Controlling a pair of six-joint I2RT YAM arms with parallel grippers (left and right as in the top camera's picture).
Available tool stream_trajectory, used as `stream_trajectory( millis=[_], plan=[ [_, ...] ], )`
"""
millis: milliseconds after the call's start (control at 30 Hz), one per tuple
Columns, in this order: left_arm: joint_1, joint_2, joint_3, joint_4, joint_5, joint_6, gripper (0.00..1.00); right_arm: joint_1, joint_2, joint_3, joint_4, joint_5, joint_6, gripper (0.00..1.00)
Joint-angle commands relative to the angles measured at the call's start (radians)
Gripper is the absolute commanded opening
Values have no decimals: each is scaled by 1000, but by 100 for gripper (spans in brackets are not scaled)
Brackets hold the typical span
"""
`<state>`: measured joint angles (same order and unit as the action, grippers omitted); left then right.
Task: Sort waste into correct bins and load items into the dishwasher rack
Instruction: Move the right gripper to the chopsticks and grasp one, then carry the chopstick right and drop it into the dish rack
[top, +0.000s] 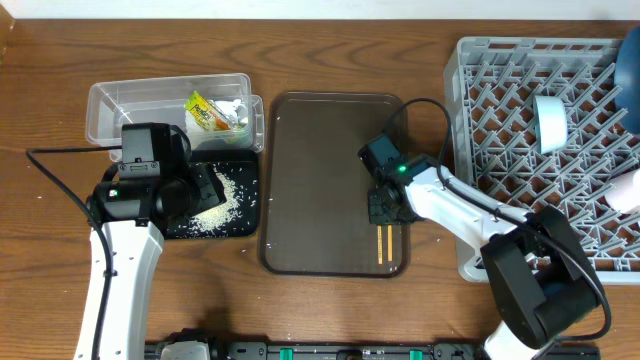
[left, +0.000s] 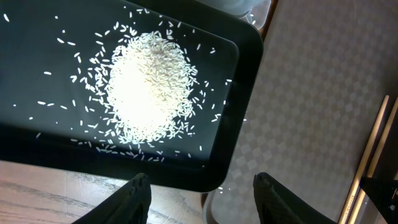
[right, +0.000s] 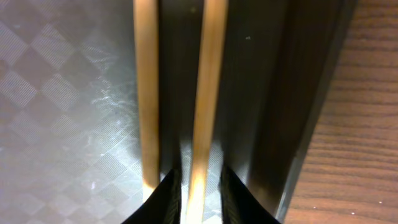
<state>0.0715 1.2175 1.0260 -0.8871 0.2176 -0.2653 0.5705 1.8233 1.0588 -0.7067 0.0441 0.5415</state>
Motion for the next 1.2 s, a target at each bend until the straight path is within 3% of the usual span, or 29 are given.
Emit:
stream_trajectory(
  millis=[0, 300, 667, 967, 1167],
  plan=[
    [5, -2, 4, -3, -6, 1, 56, 13, 11, -37, 20, 5, 28, 17],
    [5, -2, 4, -3, -6, 1, 56, 13, 11, -40, 51, 6, 26, 2],
    [5, -2, 4, -3, -5, 1, 56, -22, -63, 66, 50, 14, -97, 1],
    [5, -2, 4, -5, -5, 1, 56, -218, -245, 221, -97, 35, -296, 1],
    [5, -2, 4, -6, -5, 1, 56, -407, -275, 236, -174, 35, -387, 1]
  ],
)
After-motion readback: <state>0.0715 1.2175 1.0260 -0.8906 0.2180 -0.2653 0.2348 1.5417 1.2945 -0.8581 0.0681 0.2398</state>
